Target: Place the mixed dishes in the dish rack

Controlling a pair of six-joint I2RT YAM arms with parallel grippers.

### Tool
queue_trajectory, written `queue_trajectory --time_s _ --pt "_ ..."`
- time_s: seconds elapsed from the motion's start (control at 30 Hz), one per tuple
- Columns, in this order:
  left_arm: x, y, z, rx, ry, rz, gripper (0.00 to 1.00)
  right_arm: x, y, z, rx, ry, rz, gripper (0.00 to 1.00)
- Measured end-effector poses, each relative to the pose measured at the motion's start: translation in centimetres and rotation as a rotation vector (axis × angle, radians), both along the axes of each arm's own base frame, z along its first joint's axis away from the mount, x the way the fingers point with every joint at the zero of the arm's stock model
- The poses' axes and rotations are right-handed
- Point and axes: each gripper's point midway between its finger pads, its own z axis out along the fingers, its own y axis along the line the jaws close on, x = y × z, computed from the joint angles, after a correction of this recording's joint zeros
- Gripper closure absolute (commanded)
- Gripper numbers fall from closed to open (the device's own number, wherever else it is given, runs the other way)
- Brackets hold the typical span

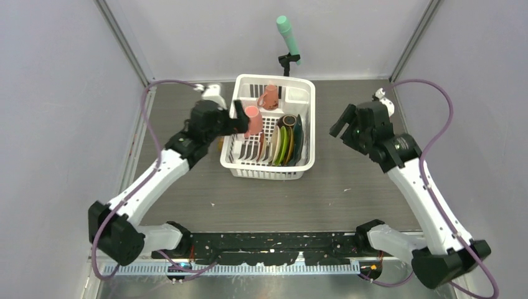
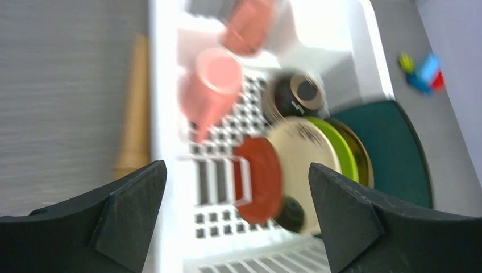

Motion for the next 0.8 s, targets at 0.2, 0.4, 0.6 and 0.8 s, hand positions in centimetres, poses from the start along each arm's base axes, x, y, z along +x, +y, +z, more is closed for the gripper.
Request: queue_trajectory --time_s 0.2,0.4,0.6,0.8 --pt "2.4 12.0 4.8 0.05 -0.151 0.326 0.0 -0.6 -2.8 -1.9 -0.122 -0.259 0.011 0.15" --pt "1.3 19.1 -1.4 0.235 -0.084 0.544 0.0 1.4 -5.6 -3.8 -0.286 -0.409 -0.077 0.14" --pt "-2.3 24.8 -9.0 0.32 0.04 0.661 0.0 4.1 -8.8 -6.9 -0.434 -0.338 -0.154 0.13" --pt "-4.8 24.3 -12.3 0.24 -0.072 0.615 0.0 5.4 -10.6 -10.2 -0.444 -0.374 -0.189 0.13"
